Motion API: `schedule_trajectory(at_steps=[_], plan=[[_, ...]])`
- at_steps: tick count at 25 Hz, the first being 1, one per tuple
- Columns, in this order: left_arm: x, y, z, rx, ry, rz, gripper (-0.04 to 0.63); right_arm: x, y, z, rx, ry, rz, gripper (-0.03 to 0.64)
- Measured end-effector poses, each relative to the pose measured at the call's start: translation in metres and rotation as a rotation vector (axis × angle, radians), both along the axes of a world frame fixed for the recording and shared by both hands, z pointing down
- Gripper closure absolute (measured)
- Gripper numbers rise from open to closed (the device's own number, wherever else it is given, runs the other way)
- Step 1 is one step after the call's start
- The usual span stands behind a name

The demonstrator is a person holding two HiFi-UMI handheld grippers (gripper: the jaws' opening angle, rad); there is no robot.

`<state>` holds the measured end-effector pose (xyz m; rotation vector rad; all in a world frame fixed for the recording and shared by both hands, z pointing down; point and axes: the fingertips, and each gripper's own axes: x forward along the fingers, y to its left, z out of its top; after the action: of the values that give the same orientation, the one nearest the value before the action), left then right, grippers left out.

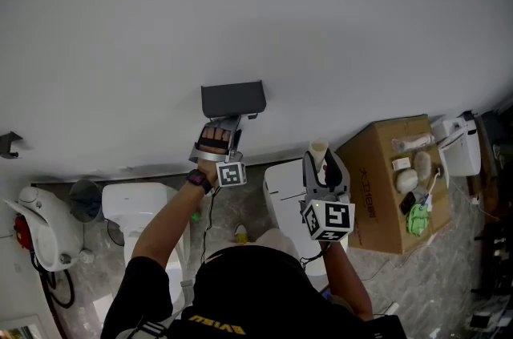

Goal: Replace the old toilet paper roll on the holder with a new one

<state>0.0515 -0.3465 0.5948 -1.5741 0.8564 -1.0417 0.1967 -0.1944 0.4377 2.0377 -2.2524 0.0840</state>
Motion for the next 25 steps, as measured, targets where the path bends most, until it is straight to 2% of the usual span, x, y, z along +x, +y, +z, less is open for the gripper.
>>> schedule_trajectory(at_steps=[2,4,5,18,22,25], plan=[[-0.002,0.0,0.001,-0.019,0.013,-0.007,0.306,0.0,0.001,0.0,-0.001,-0.002,0.0,0.434],[-0.006,0.001,0.002,-0.032,0.018,-0.016,0.247,-0.001,0.002,0.0,-0.002,-0.001,-0.003,0.434],[-0.008,0.001,0.001,-0.03,0.015,-0.017,0.239,-0.002,0.002,0.0,-0.002,0.0,-0.005,0.434],[-0.027,0.031,-0.018,0.02,0.029,-0.029,0.227,-0.014,0.007,0.004,-0.004,-0.009,-0.036,0.434],[-0.039,0.052,-0.03,0.016,0.103,-0.061,0.229,-0.02,0.01,0.004,-0.004,-0.003,-0.049,0.434],[-0.051,0.066,-0.048,-0.029,0.257,-0.114,0.229,-0.02,0.009,0.002,0.005,0.005,-0.056,0.434]])
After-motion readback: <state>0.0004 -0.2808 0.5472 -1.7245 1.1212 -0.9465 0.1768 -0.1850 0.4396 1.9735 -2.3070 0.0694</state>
